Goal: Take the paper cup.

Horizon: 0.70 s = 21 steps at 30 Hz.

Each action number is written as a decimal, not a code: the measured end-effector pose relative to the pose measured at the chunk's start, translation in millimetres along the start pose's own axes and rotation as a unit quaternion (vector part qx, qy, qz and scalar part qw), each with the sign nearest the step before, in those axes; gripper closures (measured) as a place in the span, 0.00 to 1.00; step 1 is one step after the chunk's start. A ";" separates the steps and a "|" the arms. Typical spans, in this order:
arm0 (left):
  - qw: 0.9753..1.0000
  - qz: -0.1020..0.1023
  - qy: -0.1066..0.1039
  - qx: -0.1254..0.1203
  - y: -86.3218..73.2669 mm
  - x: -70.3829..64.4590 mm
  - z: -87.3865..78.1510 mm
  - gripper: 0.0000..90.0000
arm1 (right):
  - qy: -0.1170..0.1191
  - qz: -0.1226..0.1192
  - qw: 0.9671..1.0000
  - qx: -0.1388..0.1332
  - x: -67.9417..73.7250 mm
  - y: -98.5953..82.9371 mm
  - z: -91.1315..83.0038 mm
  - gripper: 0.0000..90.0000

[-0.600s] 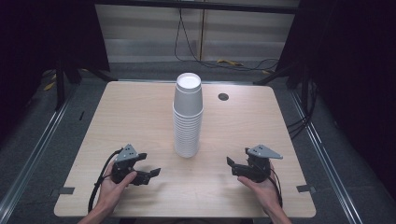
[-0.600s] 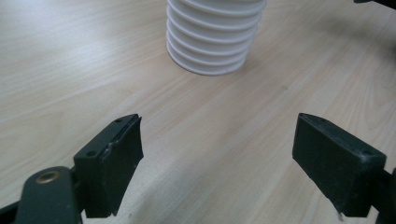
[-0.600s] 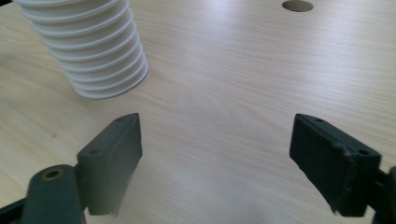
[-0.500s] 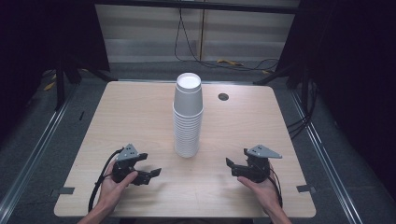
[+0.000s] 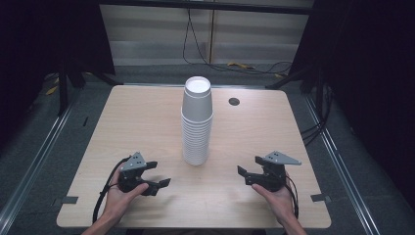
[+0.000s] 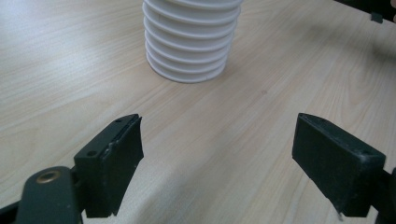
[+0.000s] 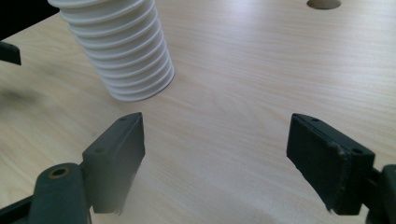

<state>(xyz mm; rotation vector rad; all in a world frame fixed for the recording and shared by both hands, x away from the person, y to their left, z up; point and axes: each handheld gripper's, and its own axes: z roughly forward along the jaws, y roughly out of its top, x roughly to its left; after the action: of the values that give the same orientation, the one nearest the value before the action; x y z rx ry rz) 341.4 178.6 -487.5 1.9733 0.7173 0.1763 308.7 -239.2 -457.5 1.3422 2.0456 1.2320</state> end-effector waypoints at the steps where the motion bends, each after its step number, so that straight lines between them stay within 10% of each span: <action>1: 1.000 0.000 -0.001 -0.001 0.1 0.1 0.2 0.18 | -0.001 -0.001 1.000 0.001 0.0 0.0 -0.1 0.22; 21: 1.000 0.005 -0.018 -0.004 -3.3 -4.4 -4.1 0.21 | 0.036 -0.035 0.999 -0.006 13.8 27.7 -2.3 0.19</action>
<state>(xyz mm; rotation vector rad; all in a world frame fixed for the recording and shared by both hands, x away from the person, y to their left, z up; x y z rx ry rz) 334.9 180.3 -487.5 1.9676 0.6833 0.1492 315.3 -223.9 -431.3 1.2268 2.1120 1.2776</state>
